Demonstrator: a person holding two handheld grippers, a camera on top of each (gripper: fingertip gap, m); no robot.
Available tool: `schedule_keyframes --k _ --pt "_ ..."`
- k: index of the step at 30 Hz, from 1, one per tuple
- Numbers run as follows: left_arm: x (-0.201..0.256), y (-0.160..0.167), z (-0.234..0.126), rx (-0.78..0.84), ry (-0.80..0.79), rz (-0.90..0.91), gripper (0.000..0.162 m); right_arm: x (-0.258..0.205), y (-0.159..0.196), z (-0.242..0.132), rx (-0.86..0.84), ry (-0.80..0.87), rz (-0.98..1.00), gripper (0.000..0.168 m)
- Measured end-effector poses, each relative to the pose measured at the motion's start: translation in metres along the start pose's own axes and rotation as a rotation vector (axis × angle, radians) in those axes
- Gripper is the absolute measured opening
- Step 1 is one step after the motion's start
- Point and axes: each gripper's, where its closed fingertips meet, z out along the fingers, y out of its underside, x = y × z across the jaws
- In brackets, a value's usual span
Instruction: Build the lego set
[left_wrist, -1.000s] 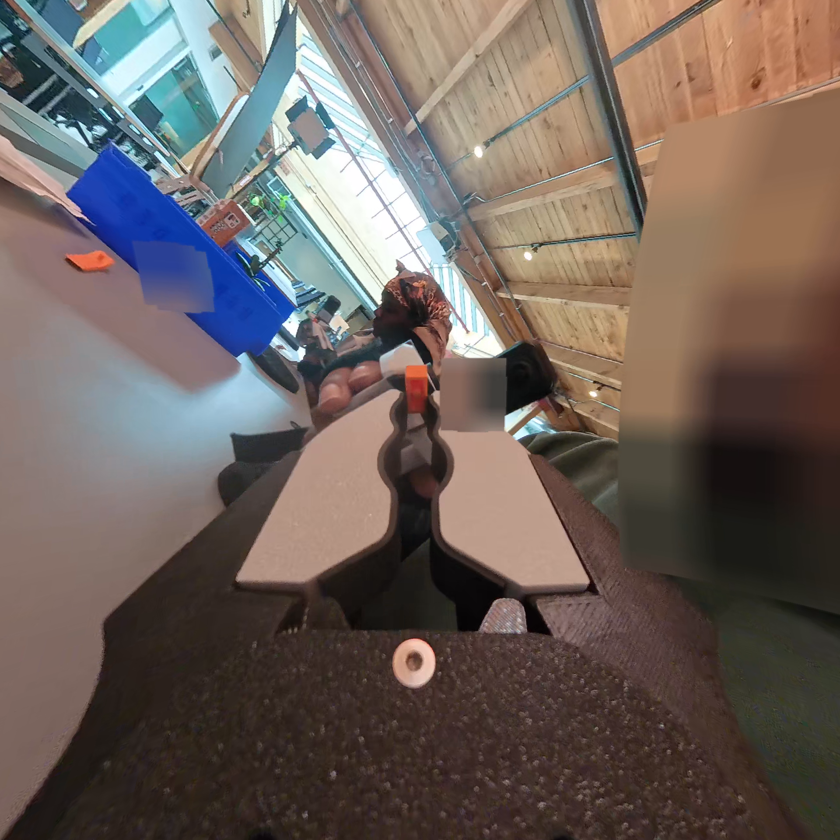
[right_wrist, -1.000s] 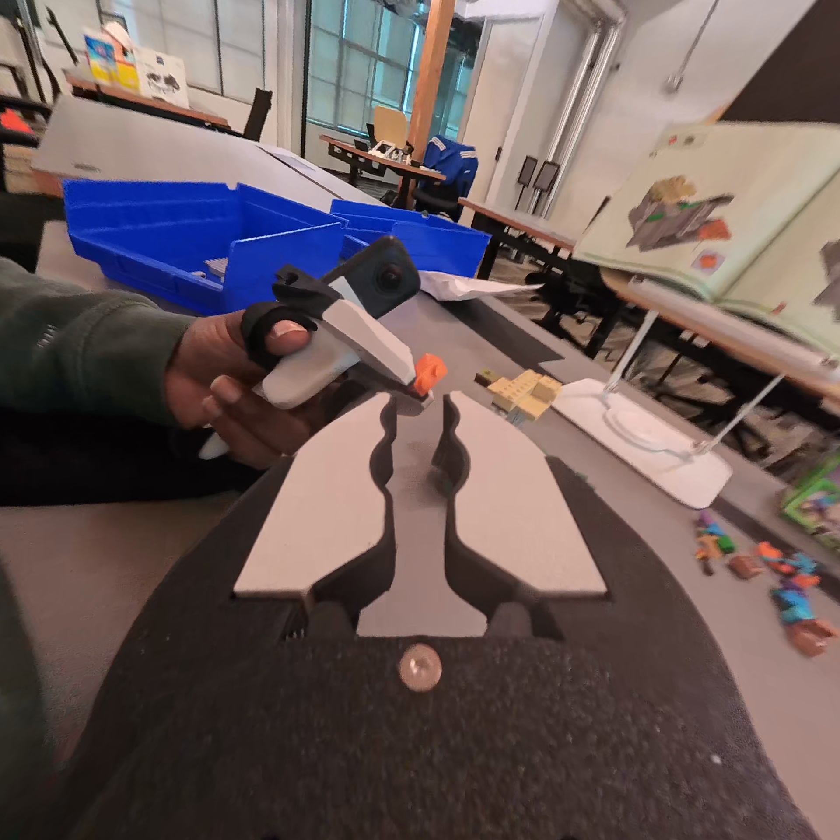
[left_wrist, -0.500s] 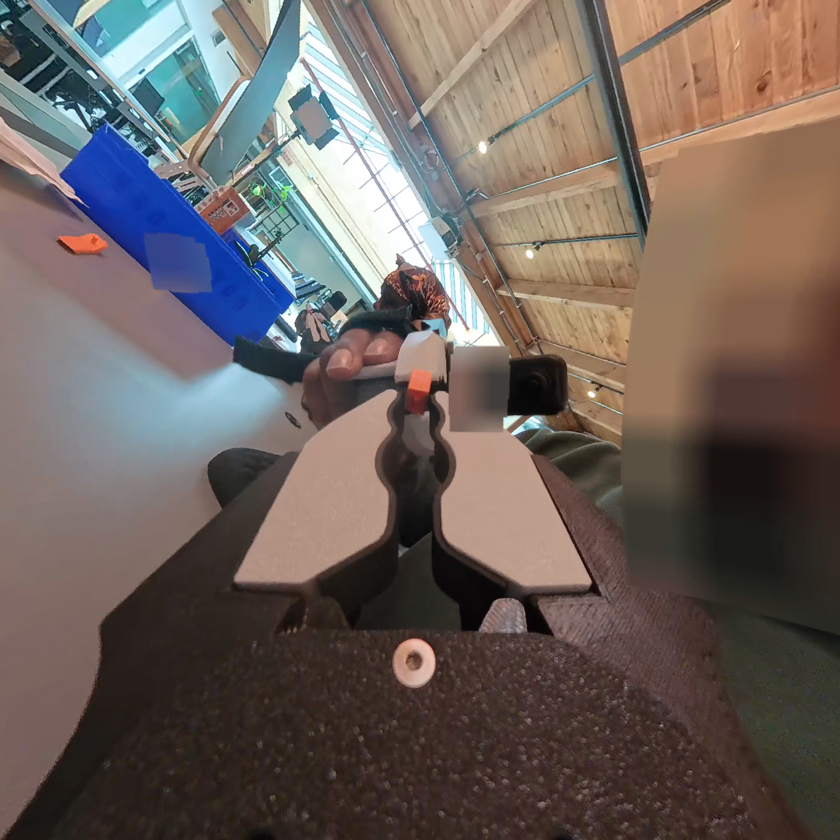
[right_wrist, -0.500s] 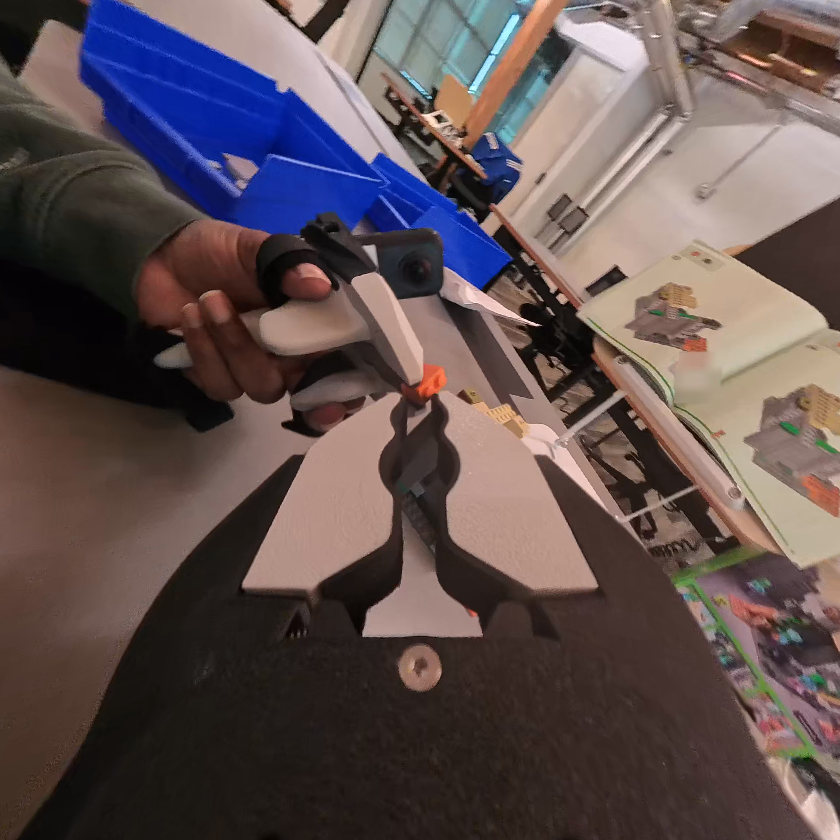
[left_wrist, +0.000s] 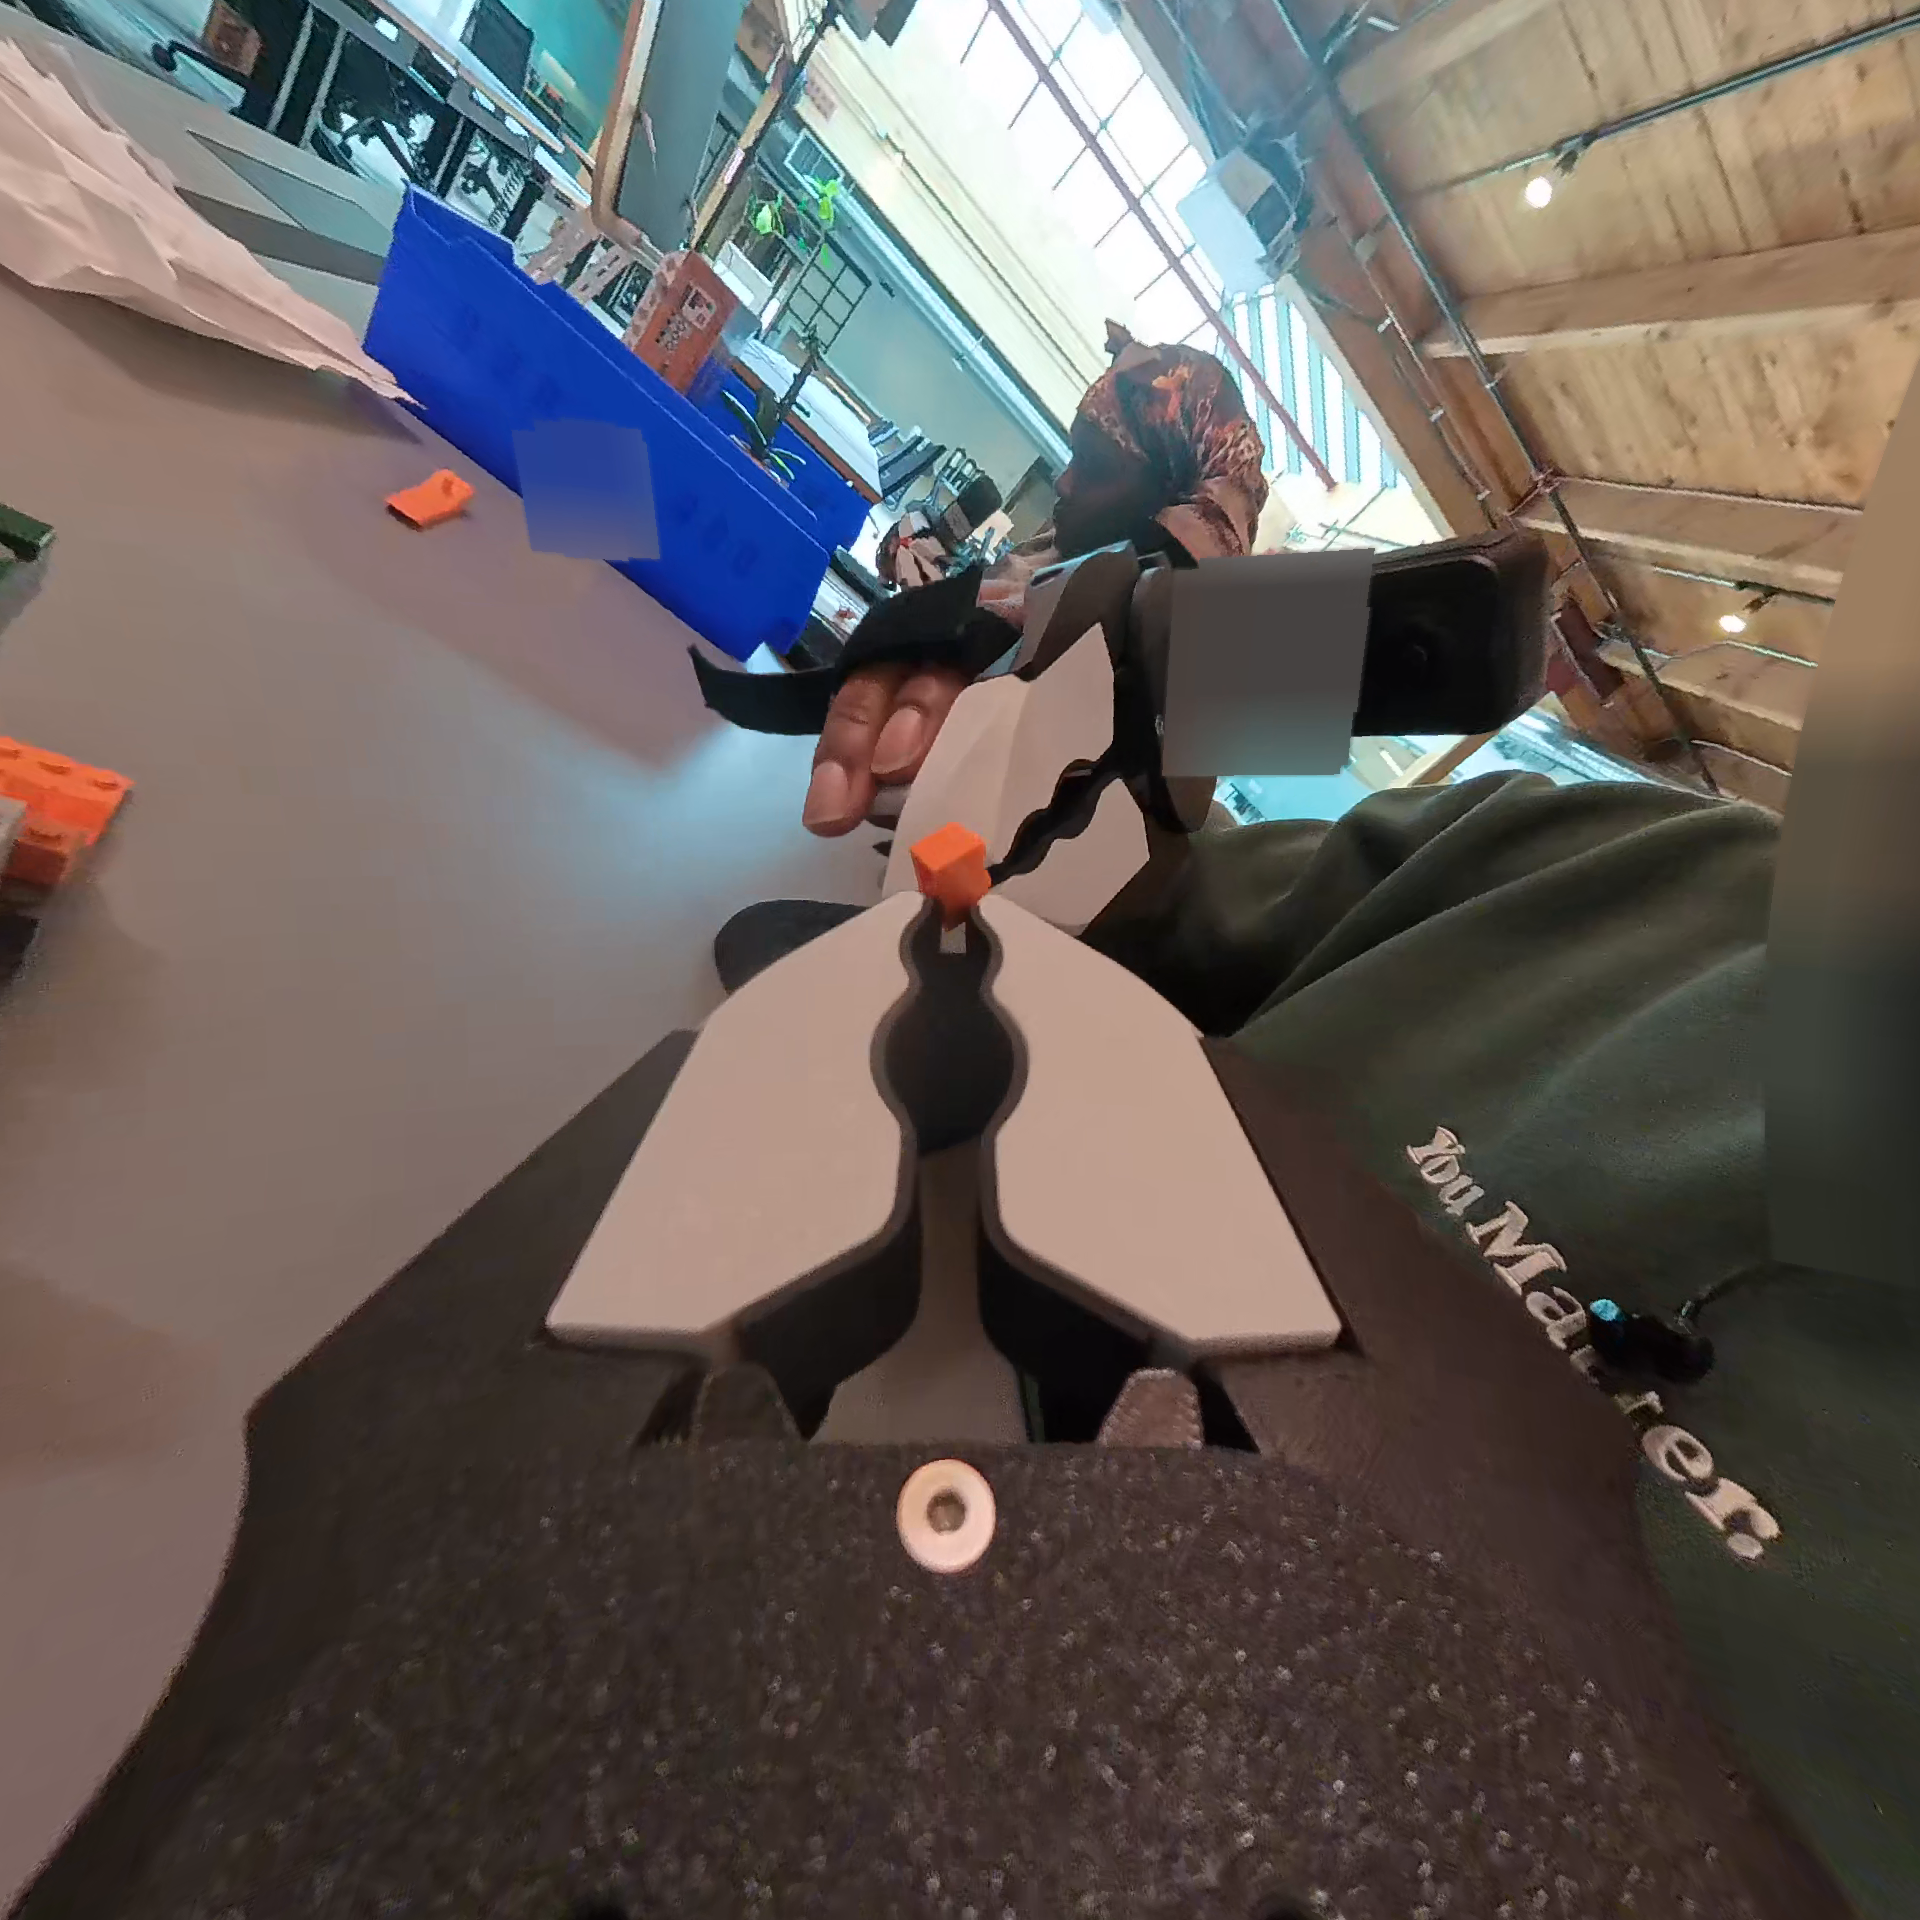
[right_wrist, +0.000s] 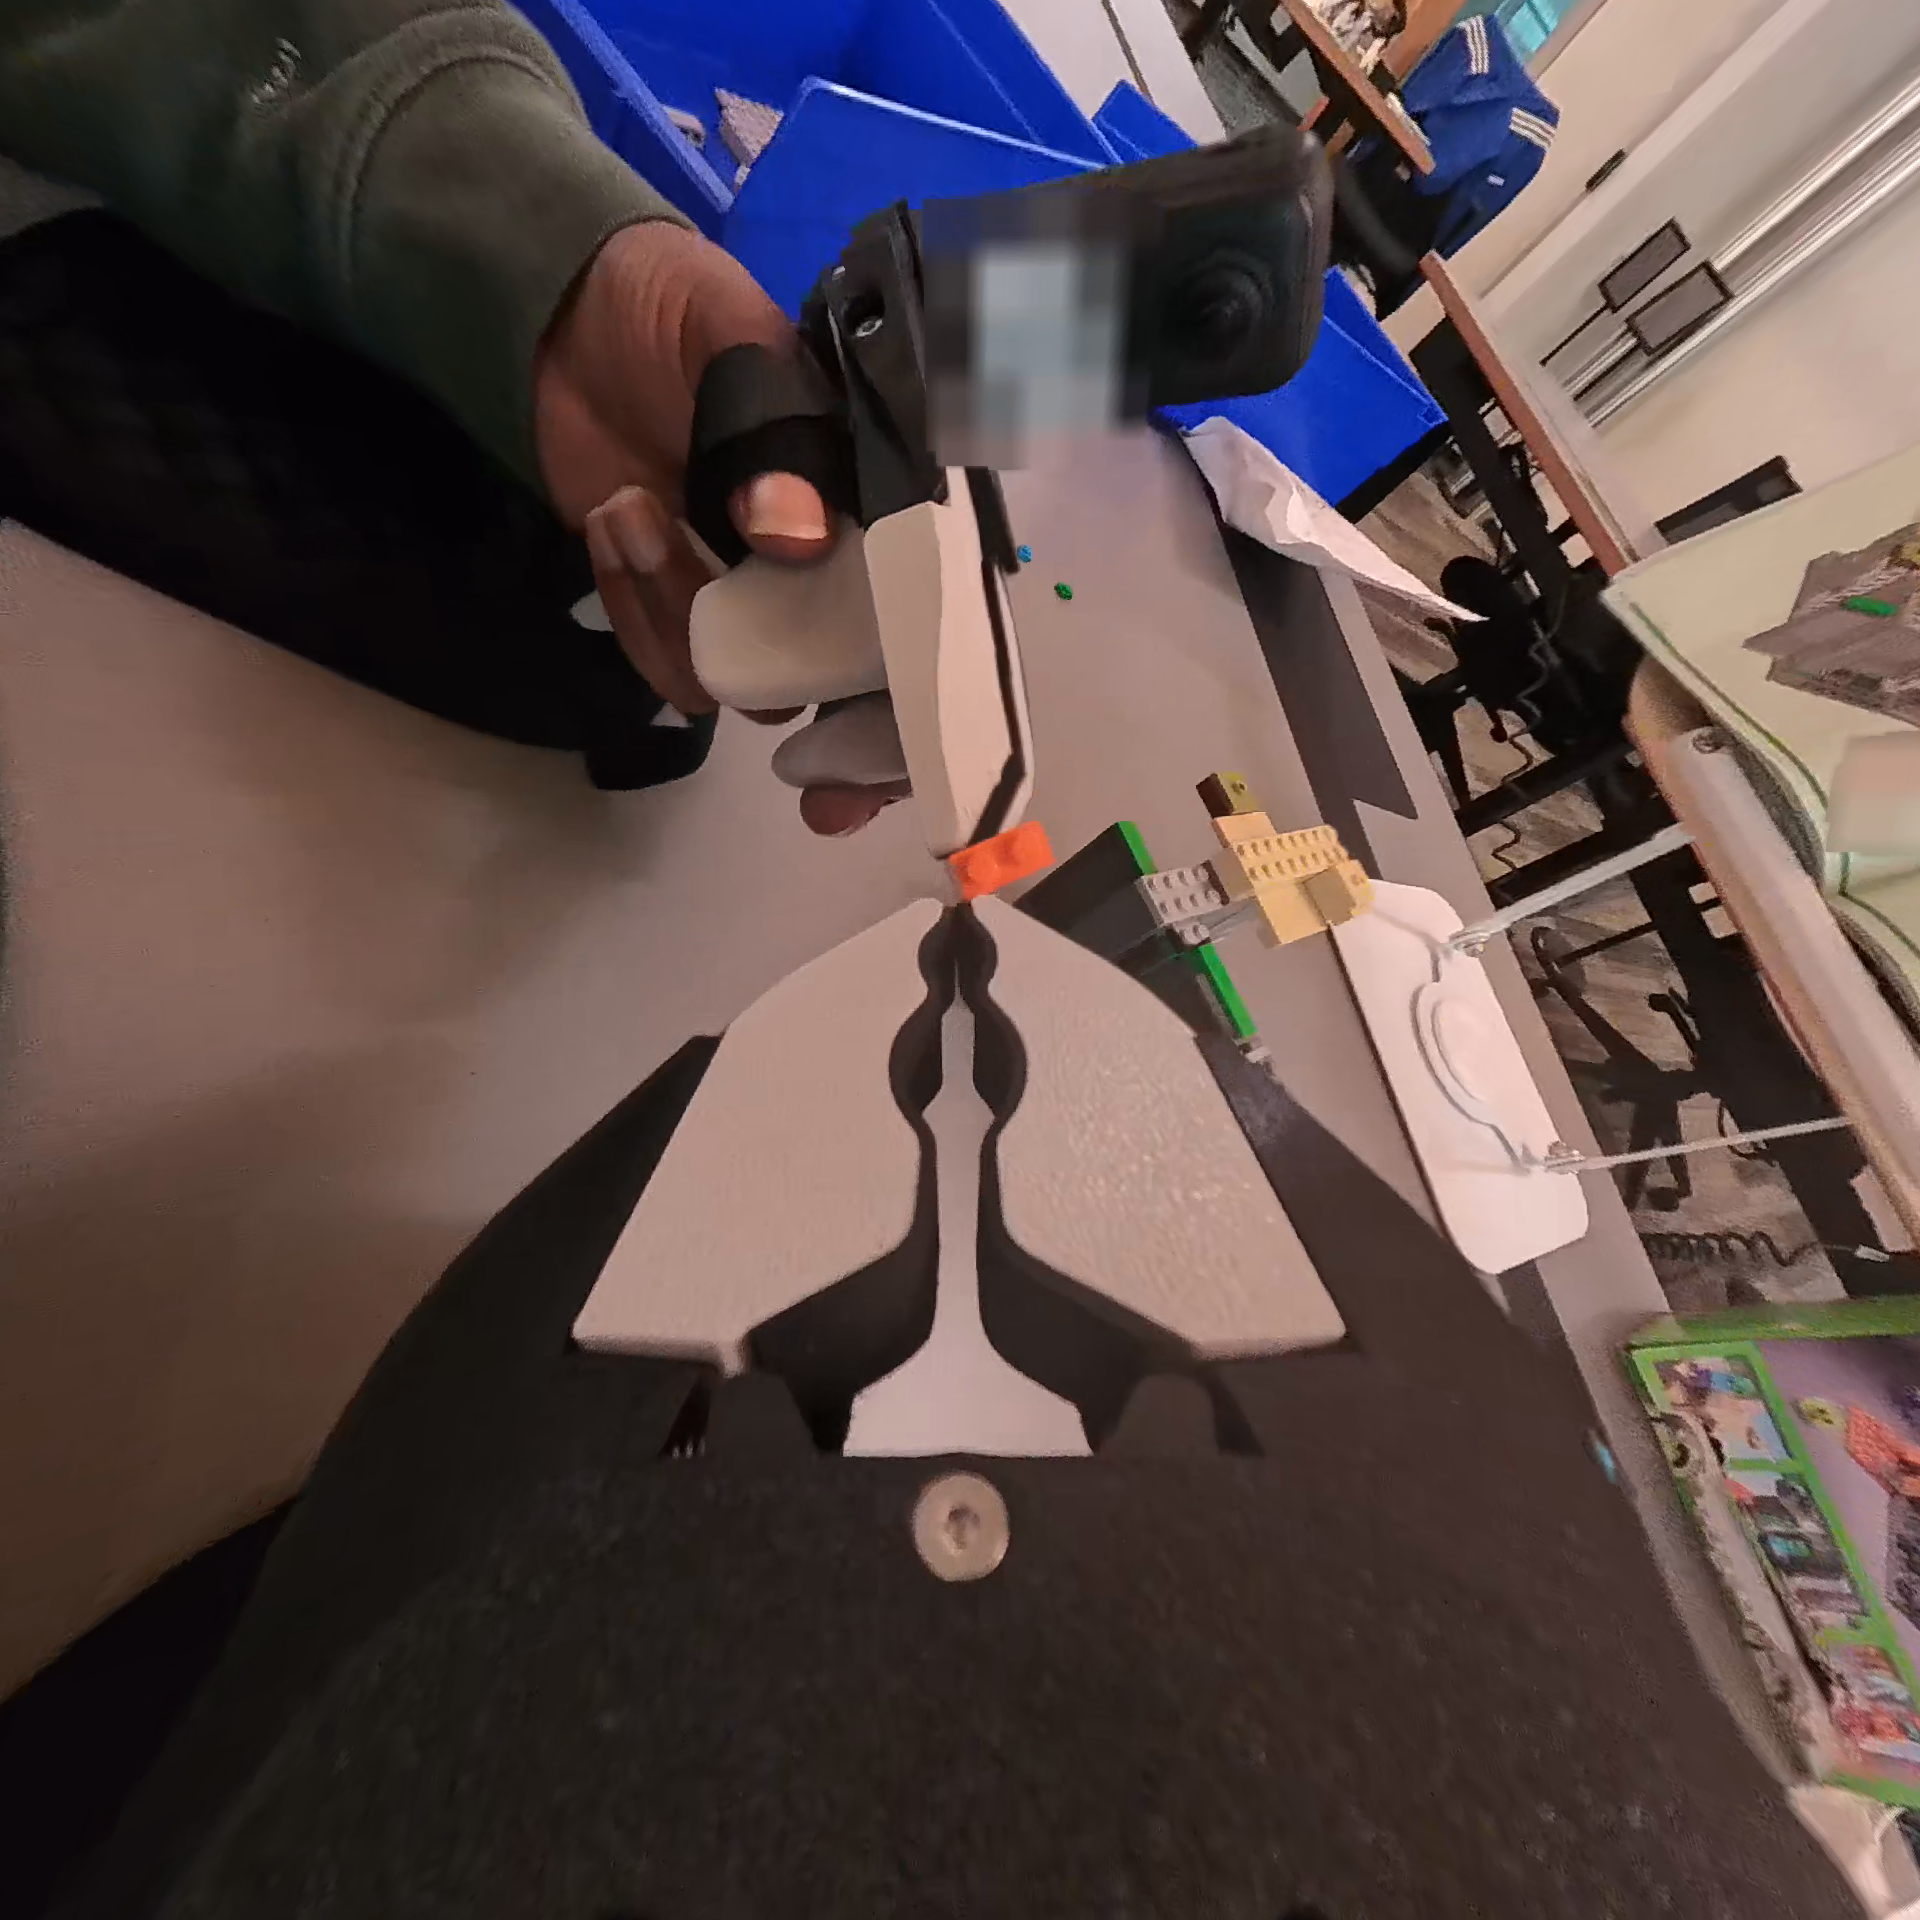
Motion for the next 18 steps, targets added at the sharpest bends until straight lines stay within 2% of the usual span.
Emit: schedule_keyframes --k 12,15,18 --pt "-0.006 -0.003 -0.001 0.049 0.011 0.01 0.0 -0.008 0.004 0.006 0.014 -0.029 0.133 0.01" --pt "-0.005 -0.005 -0.003 0.059 0.009 0.029 0.0 -0.006 0.006 0.003 0.037 -0.034 0.226 0.011" --pt "-0.004 -0.006 -0.003 0.064 0.006 0.045 0.001 0.007 0.003 -0.004 0.104 -0.001 0.404 0.013"
